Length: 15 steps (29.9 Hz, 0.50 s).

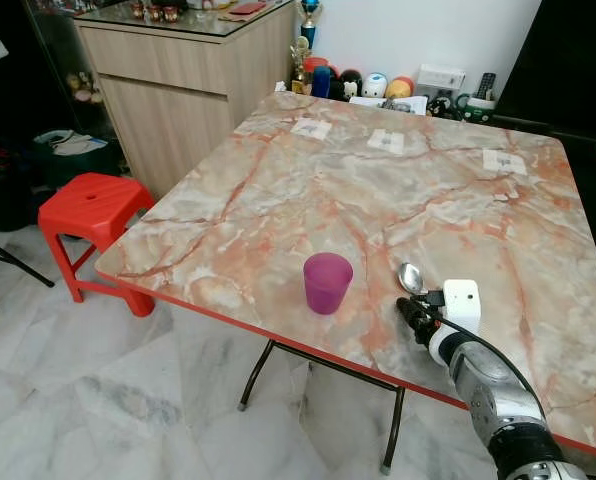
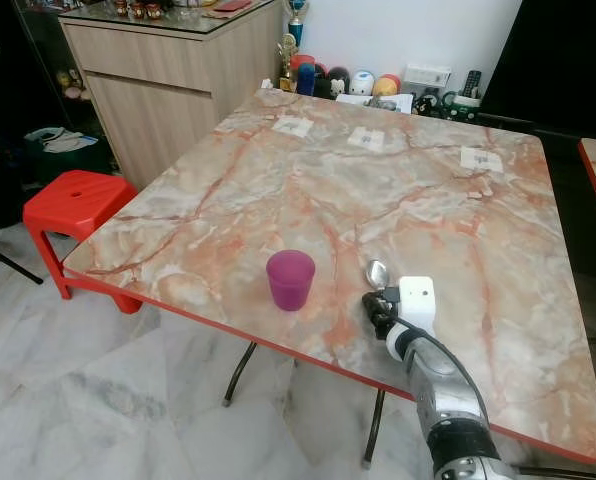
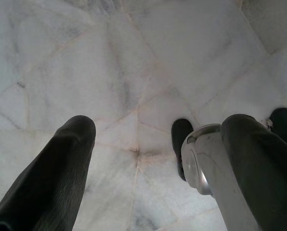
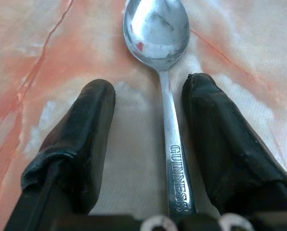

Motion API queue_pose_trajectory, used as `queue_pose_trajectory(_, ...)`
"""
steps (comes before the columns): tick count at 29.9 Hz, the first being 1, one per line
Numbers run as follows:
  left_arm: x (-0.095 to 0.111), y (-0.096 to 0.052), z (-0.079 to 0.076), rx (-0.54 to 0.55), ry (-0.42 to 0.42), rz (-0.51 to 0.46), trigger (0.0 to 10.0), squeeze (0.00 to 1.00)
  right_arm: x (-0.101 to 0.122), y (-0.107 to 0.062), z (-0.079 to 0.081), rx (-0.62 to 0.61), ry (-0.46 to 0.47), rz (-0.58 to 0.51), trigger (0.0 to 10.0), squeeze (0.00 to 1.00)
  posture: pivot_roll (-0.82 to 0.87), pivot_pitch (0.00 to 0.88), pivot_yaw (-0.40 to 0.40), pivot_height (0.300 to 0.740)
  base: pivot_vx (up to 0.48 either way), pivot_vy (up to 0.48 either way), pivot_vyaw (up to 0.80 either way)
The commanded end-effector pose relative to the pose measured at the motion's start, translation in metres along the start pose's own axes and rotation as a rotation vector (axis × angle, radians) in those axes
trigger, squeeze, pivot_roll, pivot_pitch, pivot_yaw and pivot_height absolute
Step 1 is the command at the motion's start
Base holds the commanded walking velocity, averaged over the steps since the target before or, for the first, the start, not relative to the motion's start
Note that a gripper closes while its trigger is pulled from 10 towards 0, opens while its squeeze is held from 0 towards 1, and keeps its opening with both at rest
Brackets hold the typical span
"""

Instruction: Setting the table

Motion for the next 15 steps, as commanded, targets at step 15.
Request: queue_pose_trajectory(15, -0.0047, -0.0014, -0.0019, -0.014, 0.002, 0.015, 10.0, 0.00, -0.0234, -0.0005, 0.0048, 0.027, -0.020, 0.103, 0.0, 0.00, 0.03, 0.098, -0.012, 0.740, 0.000, 0.000, 0.00)
Point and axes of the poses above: a point about 5 cm out from each wrist's last joint towards the gripper, its own y axis pointing out of the wrist towards the gripper, its own x axis along the axis of the wrist's last joint, z = x × y, the point moved 2 cm from there along y, pointing out of the wrist towards the gripper, and after that the axes turned 3 degrees about y, right-handed, at the moved point
